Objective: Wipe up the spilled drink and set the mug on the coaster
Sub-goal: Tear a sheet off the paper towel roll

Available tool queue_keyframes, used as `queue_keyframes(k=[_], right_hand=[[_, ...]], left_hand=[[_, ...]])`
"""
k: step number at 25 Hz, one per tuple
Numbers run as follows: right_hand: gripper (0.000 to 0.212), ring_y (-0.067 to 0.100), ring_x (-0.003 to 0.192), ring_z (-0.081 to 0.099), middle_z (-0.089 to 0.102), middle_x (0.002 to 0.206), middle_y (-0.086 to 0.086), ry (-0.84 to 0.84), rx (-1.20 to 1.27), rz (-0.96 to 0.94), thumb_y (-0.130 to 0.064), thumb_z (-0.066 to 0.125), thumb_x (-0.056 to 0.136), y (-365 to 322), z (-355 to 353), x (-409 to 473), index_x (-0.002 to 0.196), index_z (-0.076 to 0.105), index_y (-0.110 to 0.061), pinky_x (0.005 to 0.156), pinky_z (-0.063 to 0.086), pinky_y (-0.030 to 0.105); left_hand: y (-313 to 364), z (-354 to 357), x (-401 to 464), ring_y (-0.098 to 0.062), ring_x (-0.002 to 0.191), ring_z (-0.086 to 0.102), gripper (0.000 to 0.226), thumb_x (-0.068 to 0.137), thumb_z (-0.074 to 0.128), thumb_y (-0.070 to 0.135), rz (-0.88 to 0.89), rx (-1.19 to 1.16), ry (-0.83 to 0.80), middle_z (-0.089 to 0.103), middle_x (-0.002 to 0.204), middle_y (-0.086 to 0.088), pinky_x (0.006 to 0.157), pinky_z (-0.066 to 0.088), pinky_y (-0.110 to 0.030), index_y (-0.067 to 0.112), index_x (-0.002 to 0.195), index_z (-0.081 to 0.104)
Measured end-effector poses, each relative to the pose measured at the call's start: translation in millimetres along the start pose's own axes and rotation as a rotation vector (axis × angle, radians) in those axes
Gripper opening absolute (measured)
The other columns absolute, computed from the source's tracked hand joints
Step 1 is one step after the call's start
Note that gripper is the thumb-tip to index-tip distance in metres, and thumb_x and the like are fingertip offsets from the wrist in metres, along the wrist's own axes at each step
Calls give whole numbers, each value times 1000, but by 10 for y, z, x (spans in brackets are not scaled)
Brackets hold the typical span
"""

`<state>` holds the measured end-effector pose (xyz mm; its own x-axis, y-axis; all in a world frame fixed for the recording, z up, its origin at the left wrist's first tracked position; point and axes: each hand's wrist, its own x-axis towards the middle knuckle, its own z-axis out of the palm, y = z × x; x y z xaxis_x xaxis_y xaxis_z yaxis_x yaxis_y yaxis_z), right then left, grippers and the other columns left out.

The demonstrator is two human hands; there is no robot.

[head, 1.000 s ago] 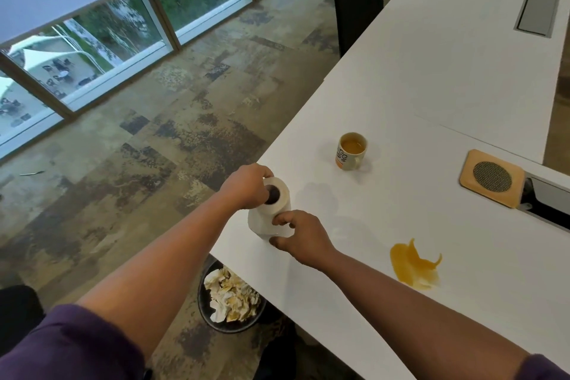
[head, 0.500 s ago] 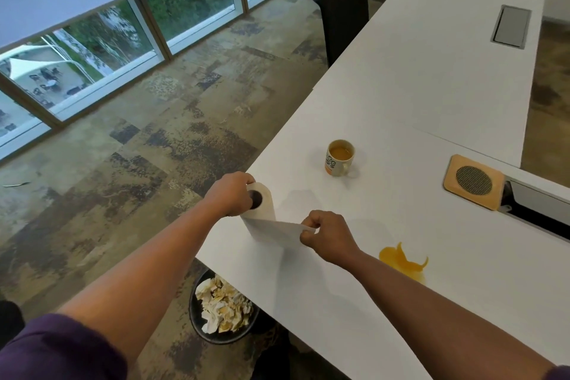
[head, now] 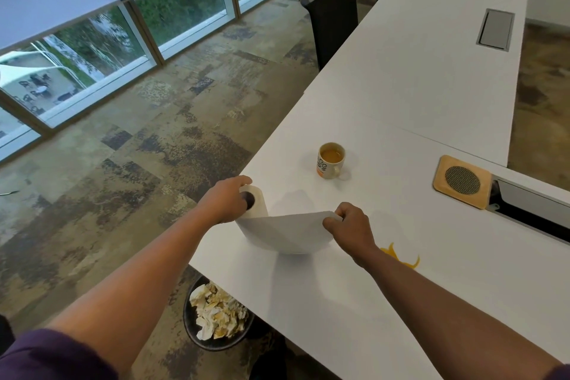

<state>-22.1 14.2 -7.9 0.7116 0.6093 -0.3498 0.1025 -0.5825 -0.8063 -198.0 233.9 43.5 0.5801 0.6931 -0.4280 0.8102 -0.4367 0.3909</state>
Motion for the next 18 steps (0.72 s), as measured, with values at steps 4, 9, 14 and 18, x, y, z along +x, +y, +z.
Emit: queue_keyframes(k=[4,9,14,18], right_hand=[[19,19,67,45,51,73,2,60,97,54,-17,64,80,70,-63,82,74,47,-13,58,37,34],[9,22,79,56,61,89,1,125,256,92,-14,60,84,91,-103,159,91,55,-17,66,47,37],[22,22,88,61,65,93,-3,130,299,60,-11,53,86,86,-122,179,91,61,-31,76,56,40],[30,23,83,62,63,95,0,67,265,70,-10,68,78,133,-141,187,101,63,-29,72,58,40]], left_hand=[[50,16,-33,-33,136,49,61,96,39,-2,80,-74,-32,42,157,-7,90,51,-36,34,144,50],[83,30,-102,-21,138,43,66,87,33,-17,169,-149,-41,49,147,-2,107,36,-32,24,125,68],[49,68,-101,-15,124,49,39,95,44,0,239,-236,-79,54,131,5,110,39,-38,21,116,69],[-56,161,-88,-16,129,40,65,79,72,62,284,-41,-136,40,145,7,113,39,-44,34,134,52]])
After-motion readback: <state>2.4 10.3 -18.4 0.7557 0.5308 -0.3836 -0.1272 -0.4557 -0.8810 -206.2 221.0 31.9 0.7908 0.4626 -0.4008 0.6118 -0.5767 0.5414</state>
